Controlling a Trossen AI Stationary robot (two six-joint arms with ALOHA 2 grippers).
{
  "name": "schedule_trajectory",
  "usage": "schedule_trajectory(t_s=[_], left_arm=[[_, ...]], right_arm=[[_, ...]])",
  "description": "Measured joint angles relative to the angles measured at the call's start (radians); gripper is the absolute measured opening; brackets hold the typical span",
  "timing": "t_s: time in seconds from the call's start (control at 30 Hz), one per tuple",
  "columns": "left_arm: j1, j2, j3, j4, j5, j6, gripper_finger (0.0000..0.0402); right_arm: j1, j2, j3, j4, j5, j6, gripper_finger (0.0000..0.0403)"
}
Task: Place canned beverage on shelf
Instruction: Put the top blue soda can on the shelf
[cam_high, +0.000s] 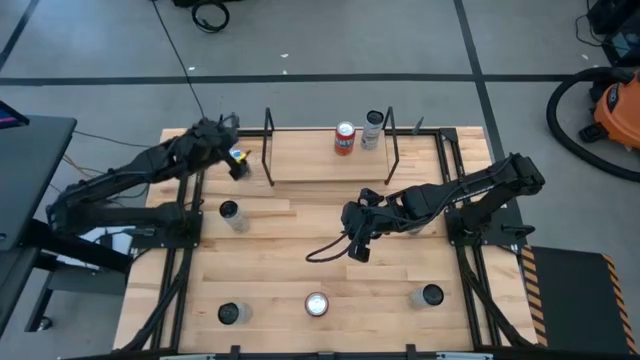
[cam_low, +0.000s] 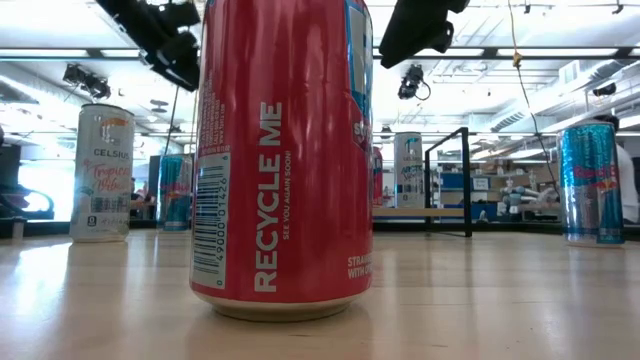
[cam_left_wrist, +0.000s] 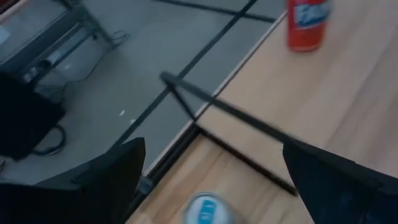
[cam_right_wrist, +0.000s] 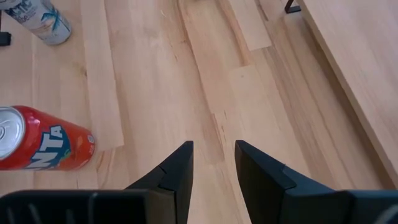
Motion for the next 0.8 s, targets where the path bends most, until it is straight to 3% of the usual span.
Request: schedule_trajectory(t_s=[0.17, 0.5, 0.6, 0.8], left_arm=[[0.120, 0.020, 0.000, -0.006, 0.080, 0.051, 0.0389], [0.335, 0.022, 0.000, -0.007, 0.317, 0.013, 0.0389], [0.375, 0.022, 0.000, -0.030, 0.387, -0.027, 0.0389], [0.379, 0.022, -0.001, -0.052, 0.397, -0.034, 0.0389]], right_arm=[[0.000, 0.000, 0.000, 0.000, 0.000, 0.000, 0.0126], [0.000, 0.000, 0.000, 0.000, 0.001, -0.007, 0.0126], [-0.001, 0.000, 0.000, 0.000, 0.001, -0.007, 0.0126], [-0.001, 0.000, 0.000, 0.000, 0.001, -0.009, 0.0126]])
